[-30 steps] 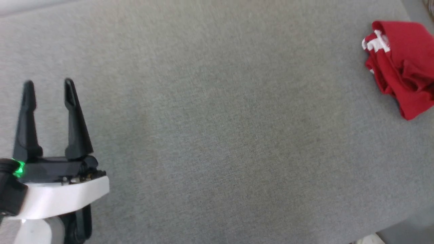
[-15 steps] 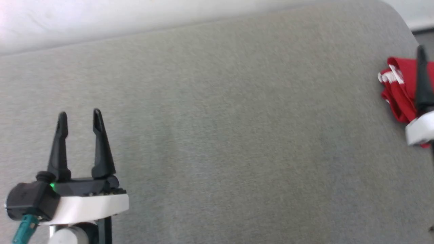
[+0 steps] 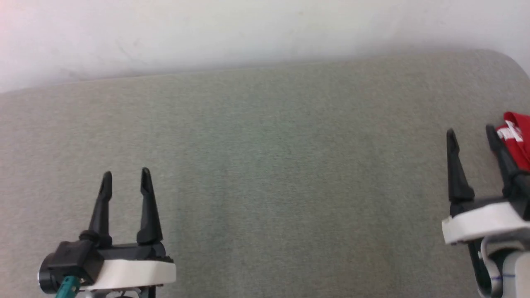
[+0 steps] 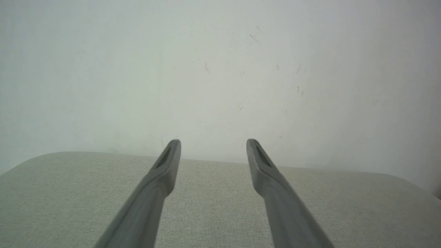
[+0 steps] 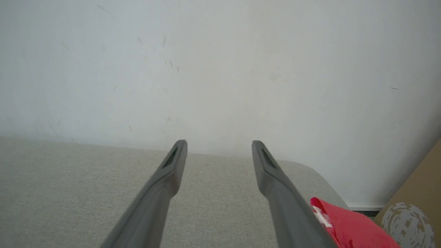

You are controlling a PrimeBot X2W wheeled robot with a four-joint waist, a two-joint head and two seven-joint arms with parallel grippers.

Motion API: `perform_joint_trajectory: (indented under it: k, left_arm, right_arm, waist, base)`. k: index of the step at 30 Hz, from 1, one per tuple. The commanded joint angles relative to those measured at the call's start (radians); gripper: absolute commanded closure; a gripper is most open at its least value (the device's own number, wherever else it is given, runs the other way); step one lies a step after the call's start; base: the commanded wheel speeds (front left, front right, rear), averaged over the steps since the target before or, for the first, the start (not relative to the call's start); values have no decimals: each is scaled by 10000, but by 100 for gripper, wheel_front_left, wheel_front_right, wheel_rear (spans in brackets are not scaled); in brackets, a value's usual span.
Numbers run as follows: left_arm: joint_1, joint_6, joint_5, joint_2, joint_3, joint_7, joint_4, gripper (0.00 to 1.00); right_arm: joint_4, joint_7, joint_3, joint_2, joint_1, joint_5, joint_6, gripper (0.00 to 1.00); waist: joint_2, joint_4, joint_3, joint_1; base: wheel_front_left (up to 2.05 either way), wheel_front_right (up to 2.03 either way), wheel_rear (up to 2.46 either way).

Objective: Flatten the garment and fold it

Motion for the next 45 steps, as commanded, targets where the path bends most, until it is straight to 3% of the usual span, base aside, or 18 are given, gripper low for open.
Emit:
perform_joint_trajectory:
  k: [1, 19, 33, 34, 45]
  left_arm:
    - [152, -144, 150, -125, 13, -46, 140, 0]
    - [965, -783, 703, -1028, 401, -47, 1182, 0]
    - [1372, -1101, 828, -1291, 814, -47, 1338, 0]
    - [1308, -1044, 759, -1252, 777, 1, 1316, 100]
    - [1207, -1072, 850, -1253, 761, 144, 1359, 100]
  right_arm:
    - [136, -219, -110, 88, 341, -46, -21, 0]
    - [2189, -1395, -270, 151, 1857, 660, -21, 0]
    - [2598, -1699, -86, 152, 1752, 728, -21, 0]
    - [2594, -1617, -97, 125, 1823, 656, -2, 100]
    - [2528, -1483, -29, 121, 1785, 611, -1, 100]
  waist:
    - [0, 465, -449, 1]
    - [0, 665, -1121, 1]
    - [0, 495, -1054, 1]
    - [0, 492, -1056, 1]
    - [0, 508, -1072, 2]
  base:
    - [0, 0, 0]
    - [0, 0, 0]
    - [0, 0, 0]
    - [0, 0, 0]
    - [0, 0, 0]
